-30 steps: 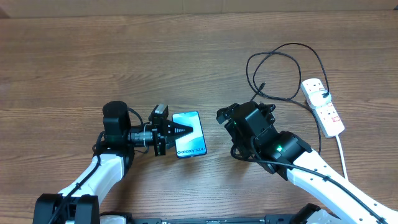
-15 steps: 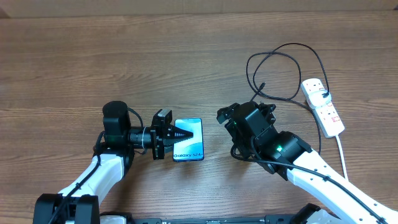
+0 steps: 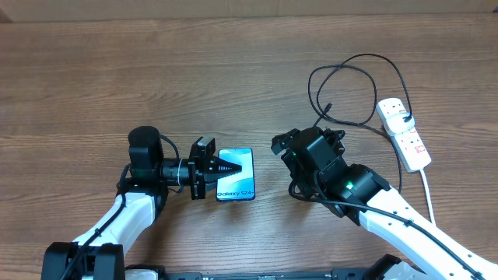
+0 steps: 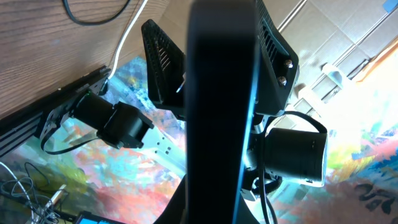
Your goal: Plug charger to phone and switch on socket
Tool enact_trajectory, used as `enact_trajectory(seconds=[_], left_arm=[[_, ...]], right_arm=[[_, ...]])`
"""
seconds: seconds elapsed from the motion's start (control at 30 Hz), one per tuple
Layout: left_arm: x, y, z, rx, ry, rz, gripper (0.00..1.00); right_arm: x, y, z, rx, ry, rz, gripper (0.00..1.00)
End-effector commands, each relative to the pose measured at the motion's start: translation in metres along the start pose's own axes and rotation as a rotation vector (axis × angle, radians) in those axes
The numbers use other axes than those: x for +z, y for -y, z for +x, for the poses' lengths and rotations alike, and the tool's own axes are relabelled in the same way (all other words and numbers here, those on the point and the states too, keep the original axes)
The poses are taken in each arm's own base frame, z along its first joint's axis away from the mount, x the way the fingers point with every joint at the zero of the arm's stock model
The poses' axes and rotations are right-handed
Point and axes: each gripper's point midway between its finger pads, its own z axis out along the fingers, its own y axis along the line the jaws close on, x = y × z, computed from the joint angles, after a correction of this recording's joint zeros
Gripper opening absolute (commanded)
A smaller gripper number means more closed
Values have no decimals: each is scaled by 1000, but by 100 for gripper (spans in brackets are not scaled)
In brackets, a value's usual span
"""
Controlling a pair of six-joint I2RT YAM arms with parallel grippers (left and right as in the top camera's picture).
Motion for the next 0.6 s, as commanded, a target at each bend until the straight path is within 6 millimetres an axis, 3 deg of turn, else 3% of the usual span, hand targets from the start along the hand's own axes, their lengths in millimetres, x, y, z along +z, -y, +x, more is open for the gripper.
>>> enact_trajectory(seconds=[0.0, 0.27, 0.43, 0.47, 0.57], left_arm=[[-1, 7, -1, 17, 6, 3, 4], [-2, 9, -16, 17, 97, 17, 4], [-2, 10, -22, 38, 133, 21, 4], [-3, 10, -25, 58, 148, 21, 4], [-4, 11, -29, 105, 175, 20, 4]], right_arm=[[-4, -7, -3, -3, 17, -21, 100], [-4, -8, -3, -2, 17, -23, 100], [-5, -20, -3, 2, 19, -74, 100], [-5, -19, -3, 1, 19, -68, 89], [-5, -16, -15, 5, 83, -57, 73]])
